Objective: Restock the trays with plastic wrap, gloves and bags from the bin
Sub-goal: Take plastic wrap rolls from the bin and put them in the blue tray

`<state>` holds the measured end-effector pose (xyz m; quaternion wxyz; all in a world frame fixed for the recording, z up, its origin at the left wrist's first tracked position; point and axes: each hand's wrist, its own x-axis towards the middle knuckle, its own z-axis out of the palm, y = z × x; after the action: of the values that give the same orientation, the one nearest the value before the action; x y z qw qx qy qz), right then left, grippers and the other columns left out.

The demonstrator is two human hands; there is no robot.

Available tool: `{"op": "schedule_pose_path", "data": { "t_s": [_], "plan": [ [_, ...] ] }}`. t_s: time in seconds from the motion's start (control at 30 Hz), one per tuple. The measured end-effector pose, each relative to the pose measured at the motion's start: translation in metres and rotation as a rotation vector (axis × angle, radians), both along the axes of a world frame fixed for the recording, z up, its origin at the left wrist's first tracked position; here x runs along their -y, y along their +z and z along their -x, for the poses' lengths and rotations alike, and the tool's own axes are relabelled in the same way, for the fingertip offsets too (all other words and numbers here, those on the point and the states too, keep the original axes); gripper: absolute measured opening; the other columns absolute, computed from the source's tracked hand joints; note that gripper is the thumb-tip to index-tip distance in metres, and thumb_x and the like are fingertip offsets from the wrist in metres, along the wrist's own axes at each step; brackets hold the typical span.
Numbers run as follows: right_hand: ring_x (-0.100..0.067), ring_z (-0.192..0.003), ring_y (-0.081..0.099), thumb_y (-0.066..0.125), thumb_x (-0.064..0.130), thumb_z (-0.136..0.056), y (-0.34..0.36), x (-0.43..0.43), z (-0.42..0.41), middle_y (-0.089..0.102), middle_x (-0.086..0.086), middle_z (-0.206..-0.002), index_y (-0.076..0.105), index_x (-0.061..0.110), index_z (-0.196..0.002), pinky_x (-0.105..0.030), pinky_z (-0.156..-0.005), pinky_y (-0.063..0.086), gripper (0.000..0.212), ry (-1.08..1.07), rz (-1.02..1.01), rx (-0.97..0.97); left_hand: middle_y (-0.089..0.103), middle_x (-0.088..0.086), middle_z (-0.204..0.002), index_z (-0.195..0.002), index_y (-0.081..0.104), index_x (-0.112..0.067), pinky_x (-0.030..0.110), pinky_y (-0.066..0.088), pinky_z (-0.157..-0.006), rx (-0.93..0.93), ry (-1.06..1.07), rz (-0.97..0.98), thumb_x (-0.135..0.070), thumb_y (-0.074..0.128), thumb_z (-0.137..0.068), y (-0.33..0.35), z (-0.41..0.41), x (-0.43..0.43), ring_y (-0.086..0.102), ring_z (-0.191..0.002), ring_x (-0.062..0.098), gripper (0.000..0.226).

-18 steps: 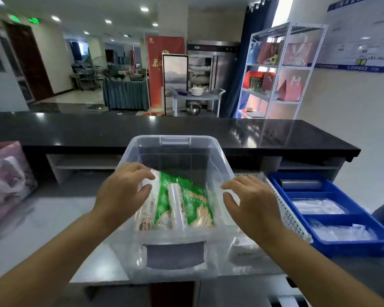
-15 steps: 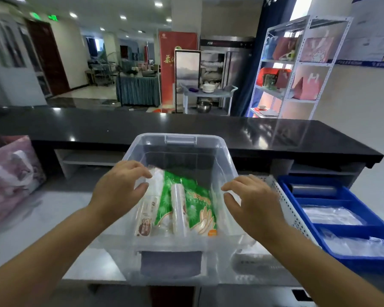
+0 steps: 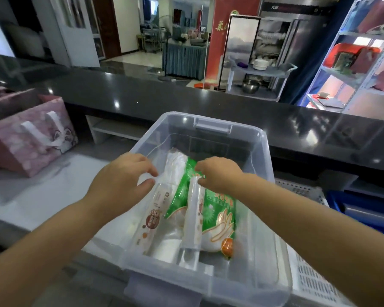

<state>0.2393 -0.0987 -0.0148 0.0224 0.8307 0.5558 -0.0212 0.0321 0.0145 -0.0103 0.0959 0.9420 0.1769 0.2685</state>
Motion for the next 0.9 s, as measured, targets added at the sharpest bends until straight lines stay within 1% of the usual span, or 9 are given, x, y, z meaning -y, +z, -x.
{"op": "schedule_pose_path", "data": {
  "t_s": [0.17, 0.3, 0.37, 0.5, 0.6, 0.67, 0.73, 0.83, 0.9],
  "plan": [
    [-0.028, -0.099, 0.060, 0.054, 0.032, -0.091, -0.021, -0.039, -0.026, 0.062, -0.007, -0.116, 0.056, 0.014, -0.119, -0.035, -0.073, 0.047, 0.034, -0.031, 0.178, 0.046, 0.064, -0.014, -0.089, -0.084, 0.069, -0.024, 0.029, 0.046, -0.064, -0.040, -0.041, 0.049, -0.021, 0.069, -0.077, -0.001, 0.003, -0.004, 0.054, -0.083, 0.010, 0.007],
    [-0.031, -0.100, 0.058, 0.047, 0.043, -0.093, -0.049, -0.055, -0.029, 0.061, -0.012, -0.115, 0.057, 0.006, -0.115, -0.033, -0.072, 0.042, 0.044, -0.147, 0.290, -0.097, 0.063, -0.017, -0.088, -0.084, 0.068, -0.027, 0.020, 0.039, -0.062, -0.060, -0.038, 0.071, -0.024, 0.069, -0.077, -0.001, 0.003, -0.006, 0.050, -0.080, 0.005, 0.007],
    [-0.031, -0.096, 0.058, 0.043, 0.046, -0.094, -0.063, -0.057, -0.027, 0.060, -0.015, -0.114, 0.057, 0.002, -0.112, -0.033, -0.070, 0.041, 0.050, -0.215, 0.295, -0.154, 0.063, -0.017, -0.088, -0.084, 0.069, -0.028, 0.018, 0.037, -0.062, -0.072, -0.038, 0.086, -0.023, 0.070, -0.076, -0.002, 0.003, -0.006, 0.049, -0.078, 0.005, 0.009],
    [-0.029, -0.088, 0.054, 0.052, 0.051, -0.088, -0.075, -0.057, -0.026, 0.059, -0.018, -0.111, 0.059, 0.001, -0.103, -0.033, -0.067, 0.041, 0.053, -0.269, 0.203, -0.195, 0.063, -0.017, -0.088, -0.084, 0.069, -0.029, 0.014, 0.035, -0.061, -0.096, -0.048, 0.126, -0.023, 0.071, -0.075, 0.000, 0.003, -0.007, 0.048, -0.073, 0.002, 0.011],
    [-0.027, -0.095, 0.051, 0.065, 0.048, -0.080, -0.076, -0.057, -0.023, 0.053, -0.016, -0.118, 0.055, 0.005, -0.112, -0.031, -0.070, 0.039, 0.054, -0.298, 0.141, -0.272, 0.062, -0.019, -0.089, -0.086, 0.069, -0.029, 0.011, 0.031, -0.062, -0.096, -0.044, 0.154, -0.024, 0.070, -0.076, -0.001, 0.003, -0.007, 0.047, -0.075, -0.006, 0.011],
    [-0.023, -0.090, 0.048, 0.071, 0.041, -0.077, -0.074, -0.057, -0.019, 0.054, -0.013, -0.115, 0.051, 0.007, -0.116, -0.032, -0.070, 0.039, 0.055, -0.335, 0.079, -0.369, 0.062, -0.018, -0.090, -0.086, 0.069, -0.029, 0.012, 0.031, -0.062, -0.093, -0.042, 0.163, -0.023, 0.070, -0.076, -0.001, 0.003, -0.006, 0.046, -0.075, -0.007, 0.011],
    [-0.020, -0.085, 0.050, 0.074, 0.034, -0.075, -0.065, -0.057, -0.014, 0.054, -0.008, -0.104, 0.051, 0.007, -0.115, -0.031, -0.069, 0.044, 0.054, -0.395, 0.008, -0.511, 0.063, -0.017, -0.090, -0.086, 0.069, -0.028, 0.012, 0.032, -0.062, -0.090, -0.034, 0.165, -0.023, 0.069, -0.076, -0.001, 0.004, -0.006, 0.046, -0.075, -0.006, 0.011],
    [-0.020, -0.081, 0.059, 0.078, 0.023, -0.071, -0.036, -0.054, -0.010, 0.056, -0.004, -0.090, 0.054, 0.008, -0.102, -0.031, -0.070, 0.055, 0.042, -0.420, -0.129, -0.743, 0.062, -0.018, -0.090, -0.087, 0.069, -0.029, 0.012, 0.032, -0.063, -0.095, -0.018, 0.182, -0.022, 0.067, -0.078, 0.000, 0.004, -0.006, 0.046, -0.077, -0.008, 0.011],
    [-0.024, -0.088, 0.062, 0.078, 0.017, -0.069, -0.012, -0.045, -0.010, 0.062, -0.008, -0.093, 0.060, 0.011, -0.095, -0.036, -0.078, 0.057, 0.032, -0.395, -0.242, -0.821, 0.061, -0.021, -0.092, -0.087, 0.068, -0.031, 0.011, 0.032, -0.064, -0.109, -0.010, 0.190, -0.023, 0.066, -0.080, 0.001, 0.005, -0.005, 0.045, -0.079, -0.009, 0.011]
  ]
}}
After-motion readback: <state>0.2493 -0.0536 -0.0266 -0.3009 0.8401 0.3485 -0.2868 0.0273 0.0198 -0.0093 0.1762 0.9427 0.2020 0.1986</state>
